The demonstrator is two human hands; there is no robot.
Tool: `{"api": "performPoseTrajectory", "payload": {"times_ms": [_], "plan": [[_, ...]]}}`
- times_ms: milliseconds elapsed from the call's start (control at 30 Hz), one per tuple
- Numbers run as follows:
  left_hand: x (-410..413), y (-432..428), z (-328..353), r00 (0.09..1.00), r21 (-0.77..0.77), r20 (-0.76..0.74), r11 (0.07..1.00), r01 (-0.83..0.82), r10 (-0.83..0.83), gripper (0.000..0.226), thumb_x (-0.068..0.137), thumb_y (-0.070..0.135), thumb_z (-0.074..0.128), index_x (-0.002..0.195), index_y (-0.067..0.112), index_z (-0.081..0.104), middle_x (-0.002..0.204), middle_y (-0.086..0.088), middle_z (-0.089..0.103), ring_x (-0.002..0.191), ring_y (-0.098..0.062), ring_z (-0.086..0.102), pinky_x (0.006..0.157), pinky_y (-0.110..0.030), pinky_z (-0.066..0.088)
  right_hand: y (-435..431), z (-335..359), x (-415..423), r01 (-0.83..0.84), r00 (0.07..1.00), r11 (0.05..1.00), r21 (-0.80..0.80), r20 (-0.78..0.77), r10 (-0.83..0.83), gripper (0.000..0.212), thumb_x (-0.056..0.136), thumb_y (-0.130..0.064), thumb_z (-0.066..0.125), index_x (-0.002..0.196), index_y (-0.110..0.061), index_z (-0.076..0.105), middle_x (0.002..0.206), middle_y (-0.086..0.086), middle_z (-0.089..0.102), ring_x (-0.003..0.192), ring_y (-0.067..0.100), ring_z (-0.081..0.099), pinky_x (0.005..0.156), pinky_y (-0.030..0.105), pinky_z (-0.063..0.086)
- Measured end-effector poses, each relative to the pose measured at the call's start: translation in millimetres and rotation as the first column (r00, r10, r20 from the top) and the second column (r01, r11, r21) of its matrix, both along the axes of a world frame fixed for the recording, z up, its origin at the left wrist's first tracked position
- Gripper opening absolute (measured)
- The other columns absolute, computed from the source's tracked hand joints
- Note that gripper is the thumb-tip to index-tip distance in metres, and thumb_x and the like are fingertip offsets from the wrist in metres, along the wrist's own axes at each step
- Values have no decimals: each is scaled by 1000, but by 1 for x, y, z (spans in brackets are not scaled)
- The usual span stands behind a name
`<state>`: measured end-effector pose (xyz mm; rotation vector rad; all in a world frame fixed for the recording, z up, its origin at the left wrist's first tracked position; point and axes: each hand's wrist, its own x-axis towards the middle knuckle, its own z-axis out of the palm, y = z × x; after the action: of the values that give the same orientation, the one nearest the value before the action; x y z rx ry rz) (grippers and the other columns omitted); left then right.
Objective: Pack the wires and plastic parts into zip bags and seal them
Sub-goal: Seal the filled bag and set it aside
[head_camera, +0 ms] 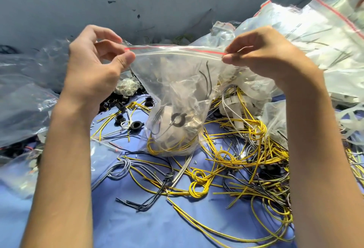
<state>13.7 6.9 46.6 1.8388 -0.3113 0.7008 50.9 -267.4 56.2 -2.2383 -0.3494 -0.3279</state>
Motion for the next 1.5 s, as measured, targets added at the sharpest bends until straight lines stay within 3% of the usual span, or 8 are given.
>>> {"api": "performPoseTrajectory", "payload": {"times_ms": [200, 267, 400, 633, 733, 933, 1233, 1500], "plan": [[1, -1, 0, 999, -22, 9, 999, -32, 32, 35, 83, 0, 65, 86, 27, 43, 79, 6, 59, 69, 0, 56, 68, -16, 44, 12, 3, 0, 75, 992, 967, -244, 118, -47, 11, 89, -15, 60, 86, -10, 70, 77, 6, 68, 74, 16, 54, 53, 14, 37], [0, 1, 0, 1000, -31, -13, 999, 20, -20, 30, 83, 5, 67, 87, 27, 47, 78, 9, 62, 72, 0, 58, 69, -13, 46, 14, 4, 0, 68, 991, 970, -232, 127, -39, 10, 88, -12, 60, 84, -10, 68, 80, 9, 69, 74, 16, 58, 59, 22, 39], [-1, 0, -1, 992, -5, -77, 995, 103, -103, 21, 83, 14, 70, 88, 27, 54, 82, 10, 68, 84, -8, 63, 80, -20, 49, 15, 4, -2, -33, 994, 989, -146, 97, 48, 10, 88, -16, 64, 80, -22, 67, 67, -8, 65, 56, -4, 54, 48, 8, 34], [1, 2, -4, 989, 78, -117, 992, 96, -86, 21, 81, 13, 71, 85, 28, 57, 79, 12, 64, 73, 1, 58, 78, -22, 45, 3, 3, -2, -110, 994, 989, -103, -9, 110, 15, 85, -16, 69, 75, -27, 69, 75, -7, 73, 77, 10, 65, 61, 14, 45], [2, 6, -7, 989, 114, -127, 989, 91, -77, 24, 81, 9, 70, 85, 29, 58, 81, 10, 64, 75, 3, 59, 84, -29, 43, -1, 4, -2, -113, 993, 991, -74, -51, 109, 12, 86, -12, 68, 77, -20, 70, 77, 2, 73, 76, 16, 63, 80, 38, 54], [5, 9, -7, 997, 128, -59, 990, 52, -45, 27, 78, 9, 74, 85, 30, 58, 78, 14, 64, 74, -3, 58, 74, -17, 45, 5, 3, -4, -80, 996, 981, -175, 24, 85, 9, 88, -18, 64, 82, -17, 71, 73, -1, 71, 52, -8, 54, 48, 4, 34], [2, 10, -3, 996, 110, -66, 992, 60, -53, 28, 69, 14, 74, 81, 31, 55, 68, 19, 66, 68, -2, 57, 64, -14, 45, 12, 6, -8, -56, 988, 982, -180, 129, 80, 8, 85, -12, 64, 81, -13, 71, 69, 0, 69, 58, -2, 54, 51, 5, 36], [0, 2, -4, 987, 25, -114, 992, 120, -117, 23, 78, 10, 73, 86, 26, 59, 72, 16, 66, 77, 3, 61, 75, -12, 46, 21, 4, -9, -58, 976, 979, -195, 196, 96, 10, 84, -21, 70, 90, -15, 75, 63, -16, 55, 54, -9, 49, 54, 4, 34]]}}
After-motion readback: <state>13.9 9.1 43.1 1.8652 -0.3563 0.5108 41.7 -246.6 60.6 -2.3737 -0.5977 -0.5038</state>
